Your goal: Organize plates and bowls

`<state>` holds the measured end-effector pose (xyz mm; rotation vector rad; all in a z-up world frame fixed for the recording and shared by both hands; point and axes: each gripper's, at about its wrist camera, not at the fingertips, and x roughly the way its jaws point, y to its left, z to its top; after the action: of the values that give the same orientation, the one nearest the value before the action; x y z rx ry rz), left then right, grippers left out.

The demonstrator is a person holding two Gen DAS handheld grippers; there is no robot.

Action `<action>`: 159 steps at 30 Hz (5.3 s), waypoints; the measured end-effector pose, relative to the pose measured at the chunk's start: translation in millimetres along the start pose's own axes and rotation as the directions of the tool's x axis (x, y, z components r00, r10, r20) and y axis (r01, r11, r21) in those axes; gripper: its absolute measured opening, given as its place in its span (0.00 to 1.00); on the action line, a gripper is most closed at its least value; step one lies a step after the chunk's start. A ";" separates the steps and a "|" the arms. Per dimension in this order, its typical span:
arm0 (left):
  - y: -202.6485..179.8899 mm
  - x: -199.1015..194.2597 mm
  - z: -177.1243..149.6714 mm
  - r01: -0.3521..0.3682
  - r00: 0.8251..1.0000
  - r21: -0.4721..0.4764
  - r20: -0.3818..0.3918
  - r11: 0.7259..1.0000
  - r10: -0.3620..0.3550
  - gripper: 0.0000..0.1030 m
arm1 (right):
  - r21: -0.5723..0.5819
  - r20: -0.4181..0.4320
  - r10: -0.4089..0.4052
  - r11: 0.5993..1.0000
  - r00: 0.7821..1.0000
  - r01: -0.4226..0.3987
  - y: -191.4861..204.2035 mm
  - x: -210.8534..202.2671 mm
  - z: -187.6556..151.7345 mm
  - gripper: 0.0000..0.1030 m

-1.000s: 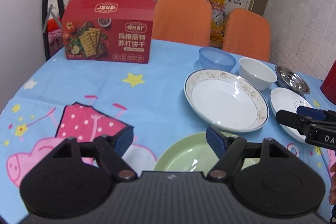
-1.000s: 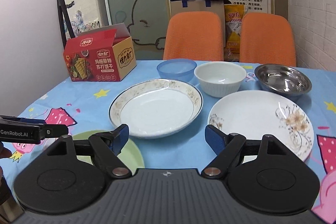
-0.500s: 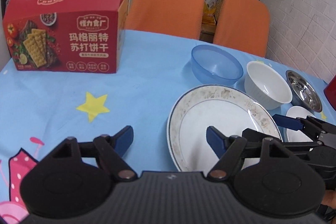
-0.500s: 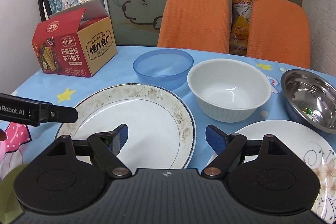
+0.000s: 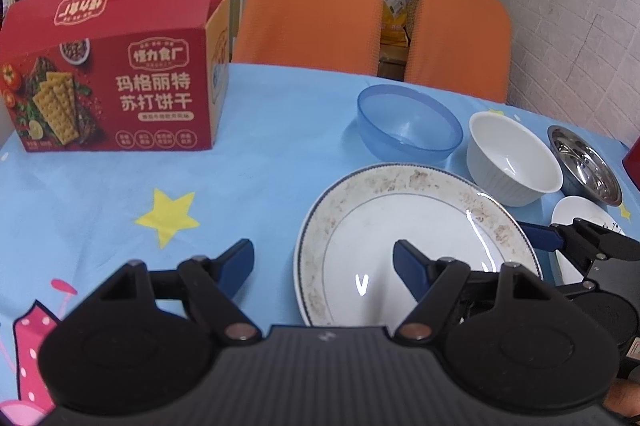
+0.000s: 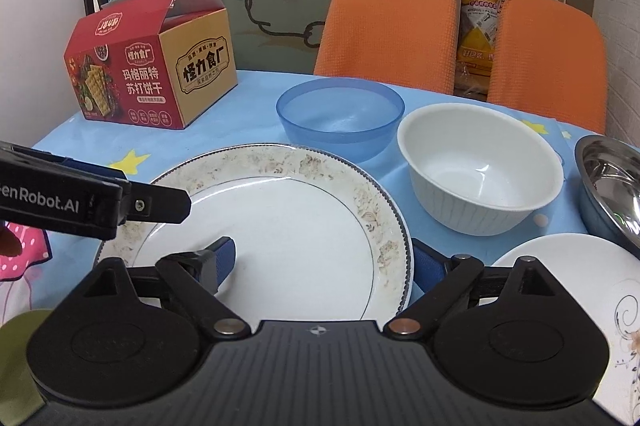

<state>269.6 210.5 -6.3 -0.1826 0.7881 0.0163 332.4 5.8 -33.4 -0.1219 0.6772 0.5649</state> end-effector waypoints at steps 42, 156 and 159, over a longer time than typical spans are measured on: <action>-23.3 -57.1 -17.8 -0.063 0.996 -0.028 0.058 0.998 0.064 0.48 | -0.008 0.147 -0.031 0.999 0.989 0.032 30.1 -64.0 -5.4 1.00; -186.8 49.7 -25.0 0.193 0.978 0.235 -0.128 0.953 -0.167 0.87 | 0.195 0.008 -0.243 0.952 0.970 0.237 -129.1 -95.2 -75.7 1.00; -189.5 50.5 -24.7 0.179 0.980 0.242 -0.134 0.954 -0.150 0.87 | 0.201 0.001 -0.251 0.948 0.968 0.246 -128.1 -94.1 -74.0 1.00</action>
<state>303.6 17.1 -29.3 -0.0066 0.8789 -0.2544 299.3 -166.2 -41.6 -0.0104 0.6769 0.2536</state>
